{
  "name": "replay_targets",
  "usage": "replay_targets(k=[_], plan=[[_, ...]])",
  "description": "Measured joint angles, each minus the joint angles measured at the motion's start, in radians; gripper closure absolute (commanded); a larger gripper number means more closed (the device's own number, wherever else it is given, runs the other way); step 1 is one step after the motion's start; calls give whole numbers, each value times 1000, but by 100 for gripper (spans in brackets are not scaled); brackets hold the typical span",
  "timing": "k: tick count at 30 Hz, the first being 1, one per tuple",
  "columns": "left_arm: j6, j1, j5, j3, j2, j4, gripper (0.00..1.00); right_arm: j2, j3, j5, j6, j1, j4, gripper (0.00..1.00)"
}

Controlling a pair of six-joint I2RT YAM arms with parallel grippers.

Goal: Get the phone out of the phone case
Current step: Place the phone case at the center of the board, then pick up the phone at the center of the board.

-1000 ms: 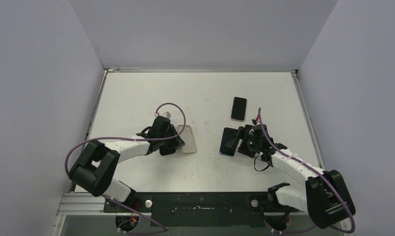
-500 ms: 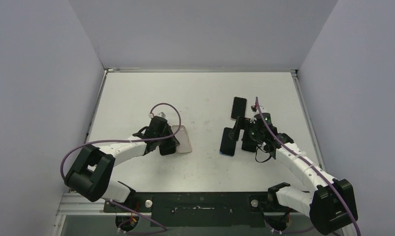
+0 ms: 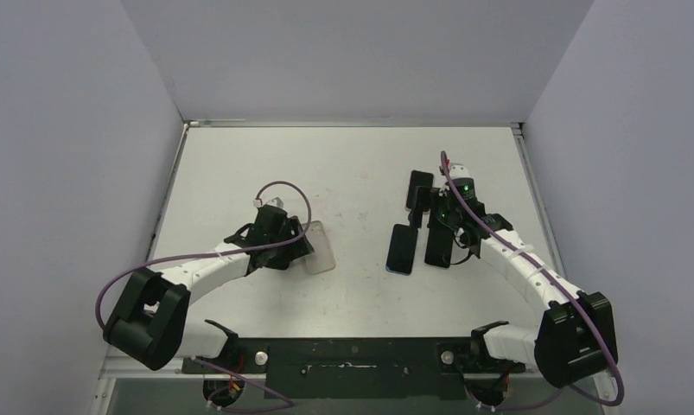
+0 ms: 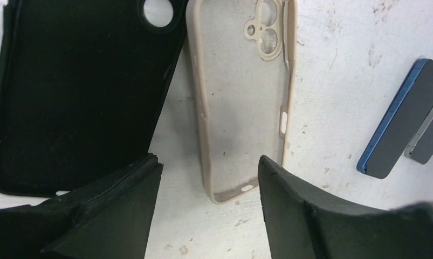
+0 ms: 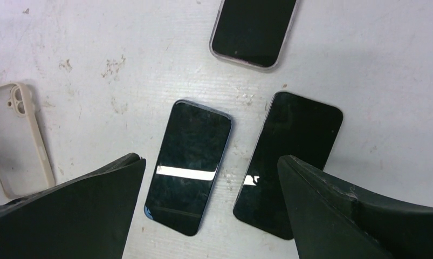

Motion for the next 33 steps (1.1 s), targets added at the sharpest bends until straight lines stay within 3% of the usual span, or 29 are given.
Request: replay_targets(k=[12,33], plan=[[90,5,23,11,-79,-42,31,210,134,32,-19,-60,61,0],[203,5,87,190,236,39,31,229,137,26,-18,-93,67,0]])
